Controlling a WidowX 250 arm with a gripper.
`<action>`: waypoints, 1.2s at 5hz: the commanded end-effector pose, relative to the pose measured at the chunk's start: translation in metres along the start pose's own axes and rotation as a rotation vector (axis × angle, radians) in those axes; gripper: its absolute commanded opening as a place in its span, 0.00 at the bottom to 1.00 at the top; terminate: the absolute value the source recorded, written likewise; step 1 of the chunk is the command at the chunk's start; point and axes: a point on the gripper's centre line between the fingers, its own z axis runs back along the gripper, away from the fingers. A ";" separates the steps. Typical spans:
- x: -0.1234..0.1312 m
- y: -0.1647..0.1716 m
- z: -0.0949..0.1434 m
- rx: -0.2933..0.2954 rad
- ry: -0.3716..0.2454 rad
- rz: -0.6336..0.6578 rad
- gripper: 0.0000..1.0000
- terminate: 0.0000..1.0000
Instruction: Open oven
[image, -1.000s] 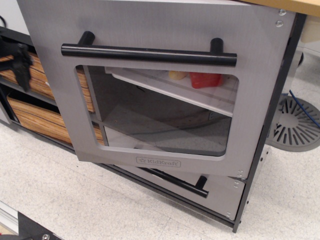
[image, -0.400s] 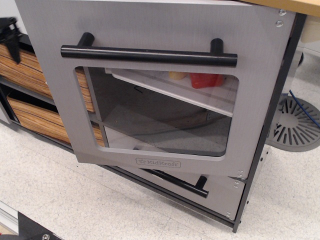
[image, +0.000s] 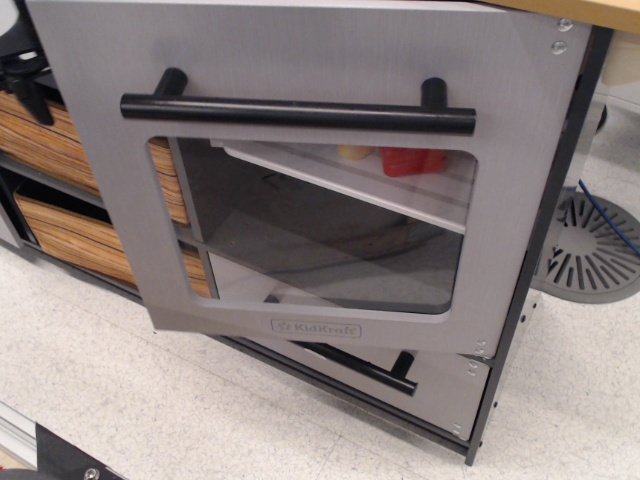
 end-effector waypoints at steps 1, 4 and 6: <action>-0.044 0.006 0.037 -0.082 -0.007 -0.242 1.00 0.00; -0.094 0.035 0.044 -0.100 0.055 -0.430 1.00 0.00; -0.118 0.015 0.053 -0.144 0.119 -0.470 1.00 0.00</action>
